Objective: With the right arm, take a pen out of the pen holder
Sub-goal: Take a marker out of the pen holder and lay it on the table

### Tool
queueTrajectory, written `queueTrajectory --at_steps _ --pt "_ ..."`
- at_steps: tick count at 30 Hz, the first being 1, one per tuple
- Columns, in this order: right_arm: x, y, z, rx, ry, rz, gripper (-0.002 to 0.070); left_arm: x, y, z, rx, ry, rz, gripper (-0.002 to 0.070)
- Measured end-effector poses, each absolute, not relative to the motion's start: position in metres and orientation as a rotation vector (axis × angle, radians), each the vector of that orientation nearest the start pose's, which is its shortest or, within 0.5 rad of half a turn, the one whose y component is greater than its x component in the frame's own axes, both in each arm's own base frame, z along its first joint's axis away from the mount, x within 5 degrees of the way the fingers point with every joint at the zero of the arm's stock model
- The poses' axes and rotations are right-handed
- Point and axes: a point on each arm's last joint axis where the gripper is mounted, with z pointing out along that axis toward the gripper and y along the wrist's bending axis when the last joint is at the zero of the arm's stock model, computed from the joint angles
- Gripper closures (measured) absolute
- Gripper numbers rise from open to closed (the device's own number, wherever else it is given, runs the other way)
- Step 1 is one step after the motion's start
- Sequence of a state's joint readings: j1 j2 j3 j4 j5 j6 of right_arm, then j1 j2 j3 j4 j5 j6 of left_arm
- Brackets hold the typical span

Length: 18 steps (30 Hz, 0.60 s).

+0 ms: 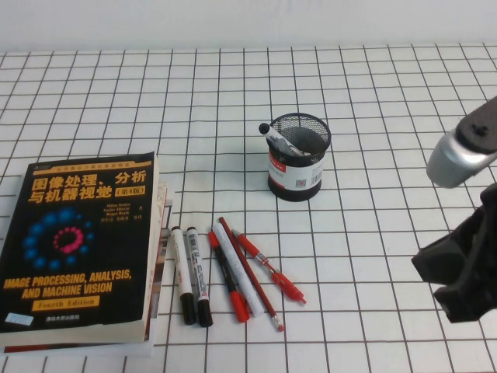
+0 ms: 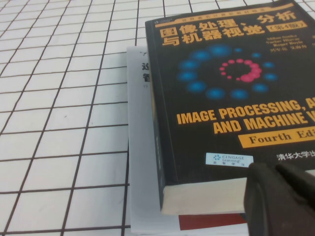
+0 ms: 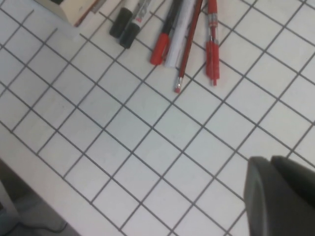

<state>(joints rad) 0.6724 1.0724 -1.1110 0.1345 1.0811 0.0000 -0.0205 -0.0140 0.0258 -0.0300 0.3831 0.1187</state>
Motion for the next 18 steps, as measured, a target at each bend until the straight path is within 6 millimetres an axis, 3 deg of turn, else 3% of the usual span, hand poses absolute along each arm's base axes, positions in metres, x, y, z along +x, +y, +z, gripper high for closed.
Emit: queueTrajectory --at_steps 12,18 --pt "0.159 0.131 0.332 -0.796 2.377 0.353 0.0692 0.052 -0.002 0.171 0.112 1.875 0.038 0.0679" --pt "0.162 0.101 0.307 -0.583 2.226 0.337 0.0692 0.052 -0.002 0.171 0.112 1.875 0.038 0.0679"
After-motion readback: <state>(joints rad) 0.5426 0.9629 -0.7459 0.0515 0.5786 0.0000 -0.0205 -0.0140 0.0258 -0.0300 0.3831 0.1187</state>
